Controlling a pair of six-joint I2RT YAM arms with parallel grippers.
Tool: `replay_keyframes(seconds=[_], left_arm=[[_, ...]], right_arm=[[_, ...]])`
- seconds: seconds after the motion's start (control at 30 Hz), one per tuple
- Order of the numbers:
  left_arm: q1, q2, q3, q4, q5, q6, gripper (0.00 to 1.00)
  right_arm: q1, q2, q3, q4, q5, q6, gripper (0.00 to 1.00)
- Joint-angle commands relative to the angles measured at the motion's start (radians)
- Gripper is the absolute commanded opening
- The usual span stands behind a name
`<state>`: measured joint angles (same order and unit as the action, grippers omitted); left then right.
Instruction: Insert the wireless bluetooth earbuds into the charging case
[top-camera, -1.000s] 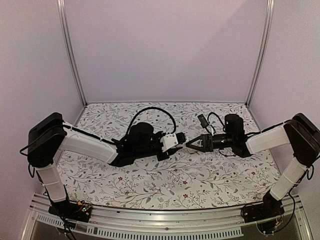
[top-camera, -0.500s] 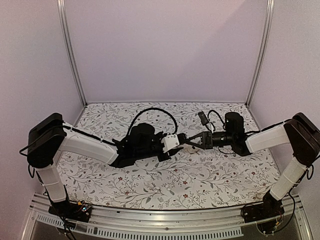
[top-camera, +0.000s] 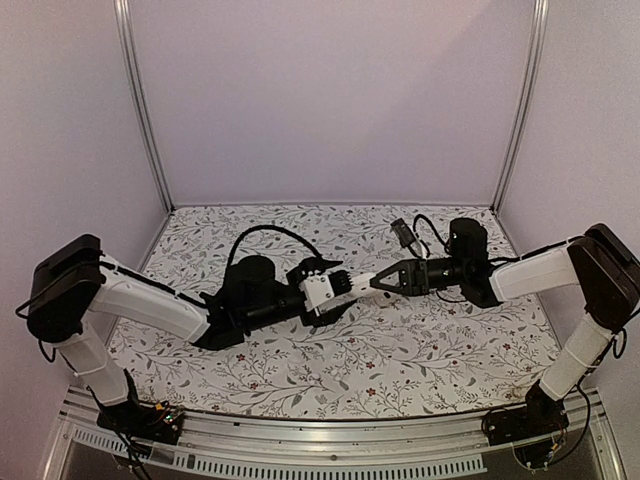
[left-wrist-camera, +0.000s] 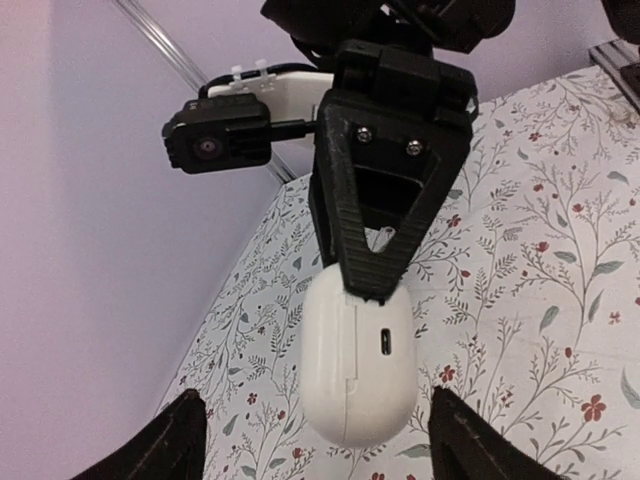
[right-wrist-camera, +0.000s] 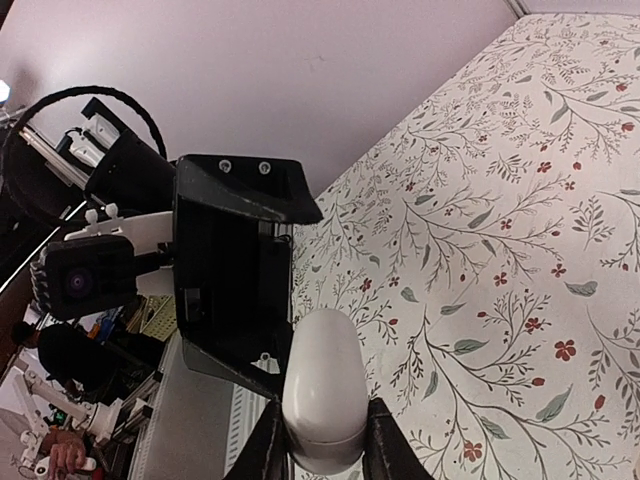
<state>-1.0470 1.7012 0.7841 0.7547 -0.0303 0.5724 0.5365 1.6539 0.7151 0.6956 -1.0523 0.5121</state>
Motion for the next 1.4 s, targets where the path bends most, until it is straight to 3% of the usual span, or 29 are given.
replay_keyframes(seconds=[0.0, 0.13, 0.43, 0.5, 0.73, 1.0, 1.1, 1.2, 1.27, 1.37], left_arm=[[-0.034, -0.079, -0.112, 0.235, 0.066, 0.084, 0.85], [-0.047, -0.131, -0.144, 0.259, 0.112, 0.131, 0.91], [-0.1, -0.177, -0.121, 0.308, 0.11, 0.234, 0.83], [-0.113, -0.17, -0.102, 0.305, 0.122, 0.248, 0.83], [-0.128, -0.125, -0.061, 0.319, 0.154, 0.271, 0.82], [-0.129, -0.077, -0.011, 0.309, 0.18, 0.247, 0.7], [-0.124, -0.064, 0.022, 0.263, 0.154, 0.207, 0.69], [-0.125, -0.067, 0.07, 0.139, 0.092, 0.172, 0.68], [-0.122, -0.095, 0.078, 0.063, 0.057, 0.134, 0.67], [-0.12, -0.148, 0.086, -0.085, -0.042, 0.091, 0.67]], right_arm=[[0.0, -0.042, 0.012, 0.121, -0.123, 0.062, 0.06], [0.0, -0.058, -0.014, 0.345, -0.207, 0.214, 0.06], [0.001, 0.046, -0.024, 1.113, -0.269, 0.798, 0.07], [0.009, 0.084, -0.013, 1.139, -0.271, 0.868, 0.06], [0.025, 0.082, -0.02, 1.139, -0.256, 0.855, 0.07], [0.037, 0.059, -0.022, 1.135, -0.257, 0.847, 0.07], [0.037, 0.045, -0.026, 1.072, -0.251, 0.809, 0.07], [0.037, 0.002, -0.029, 0.847, -0.228, 0.704, 0.07], [0.037, -0.059, -0.019, 0.564, -0.18, 0.535, 0.07], [0.037, -0.166, 0.045, -0.022, -0.016, 0.147, 0.06]])
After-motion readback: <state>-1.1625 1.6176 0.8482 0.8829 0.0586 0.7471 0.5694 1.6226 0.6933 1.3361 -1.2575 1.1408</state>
